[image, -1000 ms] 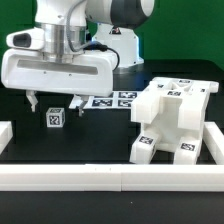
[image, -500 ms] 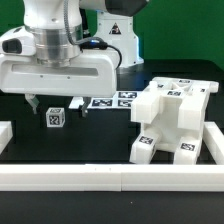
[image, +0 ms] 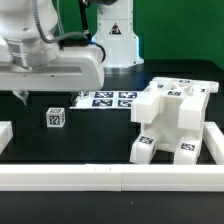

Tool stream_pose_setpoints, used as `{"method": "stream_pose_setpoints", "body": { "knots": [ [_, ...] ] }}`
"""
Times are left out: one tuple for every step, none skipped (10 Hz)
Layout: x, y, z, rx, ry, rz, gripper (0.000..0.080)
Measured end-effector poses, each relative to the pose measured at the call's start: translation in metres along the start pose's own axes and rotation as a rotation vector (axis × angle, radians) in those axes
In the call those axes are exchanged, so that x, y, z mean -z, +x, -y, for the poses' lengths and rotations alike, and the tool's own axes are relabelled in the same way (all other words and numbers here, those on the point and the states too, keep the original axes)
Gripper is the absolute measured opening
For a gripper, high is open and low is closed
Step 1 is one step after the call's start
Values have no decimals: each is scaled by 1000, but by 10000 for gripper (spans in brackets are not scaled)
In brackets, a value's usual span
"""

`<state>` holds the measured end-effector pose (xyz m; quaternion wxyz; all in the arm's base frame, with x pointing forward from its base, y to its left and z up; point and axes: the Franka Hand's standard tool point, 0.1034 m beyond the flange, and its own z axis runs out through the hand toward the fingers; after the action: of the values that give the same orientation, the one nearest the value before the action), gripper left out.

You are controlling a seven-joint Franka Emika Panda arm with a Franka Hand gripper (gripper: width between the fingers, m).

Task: Assemble chair

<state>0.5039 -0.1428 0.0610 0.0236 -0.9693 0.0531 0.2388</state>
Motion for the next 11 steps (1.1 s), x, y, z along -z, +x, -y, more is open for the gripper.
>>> {"method": "stream_pose_setpoints", "body": {
  "knots": [
    [13,8,-3,2,8,97,649],
    [18,26,-5,4,-14,56,649],
    [16,23,-3,5,-12,58,649],
    [16,23,-4,3,-11,59,649],
    [13,21,-3,44,-30,80,649],
    [6,21,9,133,-66,131,649],
    [2,20,19,187,-66,189,649],
    [-4,24,20,245,-62,205,649],
    [-4,24,19,236,-63,204,649],
    [-4,24,19,236,-63,204,649],
    [-5,22,17,232,-64,212,649]
  ]
}}
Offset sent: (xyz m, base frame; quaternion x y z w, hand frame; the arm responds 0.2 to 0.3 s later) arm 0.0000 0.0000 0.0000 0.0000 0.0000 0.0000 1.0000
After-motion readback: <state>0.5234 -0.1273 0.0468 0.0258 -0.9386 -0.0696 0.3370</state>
